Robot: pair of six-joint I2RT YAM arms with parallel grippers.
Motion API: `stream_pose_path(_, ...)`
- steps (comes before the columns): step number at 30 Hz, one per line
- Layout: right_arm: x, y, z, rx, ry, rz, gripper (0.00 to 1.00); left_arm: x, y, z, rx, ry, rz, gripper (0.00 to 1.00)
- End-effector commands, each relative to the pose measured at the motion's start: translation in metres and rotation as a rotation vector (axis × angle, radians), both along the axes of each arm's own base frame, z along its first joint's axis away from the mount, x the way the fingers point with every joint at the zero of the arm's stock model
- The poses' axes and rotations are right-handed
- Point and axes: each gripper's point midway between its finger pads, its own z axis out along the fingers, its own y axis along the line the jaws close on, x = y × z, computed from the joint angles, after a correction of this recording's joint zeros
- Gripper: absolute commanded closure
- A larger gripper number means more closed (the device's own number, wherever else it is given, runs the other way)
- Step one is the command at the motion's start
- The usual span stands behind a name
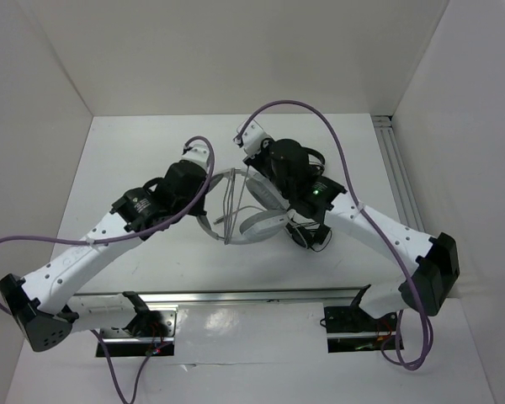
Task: Wrap the headphones
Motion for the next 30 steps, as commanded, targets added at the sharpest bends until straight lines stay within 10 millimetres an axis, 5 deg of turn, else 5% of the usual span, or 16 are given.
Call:
stream_pose_path(1,0.024,-0.027,0.067,0.194,-0.108,-0.078,1.00,-0.046,0.008,-0.012,0.143,0.142,-0.195,1.00)
stream_pose_path(9,0.052,-0.033,0.036,0.257,-0.023,-0.010,0.99,-0.068,-0.018,0.019,0.060,0.119,-0.351,1.00)
stream_pose_path(15,0.050,-0.008,0.024,0.323,0.072,0.224,0.96,-0.073,-0.024,0.032,0.038,0.101,-0.381,1.00)
stream_pose_path(19,0.051,-0.005,0.010,0.387,0.156,0.324,0.96,-0.064,-0.011,0.061,0.018,0.025,-0.285,1.00)
stream_pose_path(23,0.038,0.017,-0.011,0.450,0.277,0.504,0.96,-0.067,-0.014,0.108,-0.059,-0.062,-0.323,1.00)
stream_pose_path(26,0.029,0.034,-0.023,0.504,0.357,0.601,0.96,-0.064,-0.008,0.125,-0.063,-0.088,-0.284,1.00)
stream_pose_path(30,0.022,0.052,-0.032,0.583,0.402,0.727,0.94,-0.073,-0.026,0.156,-0.151,-0.115,-0.386,1.00)
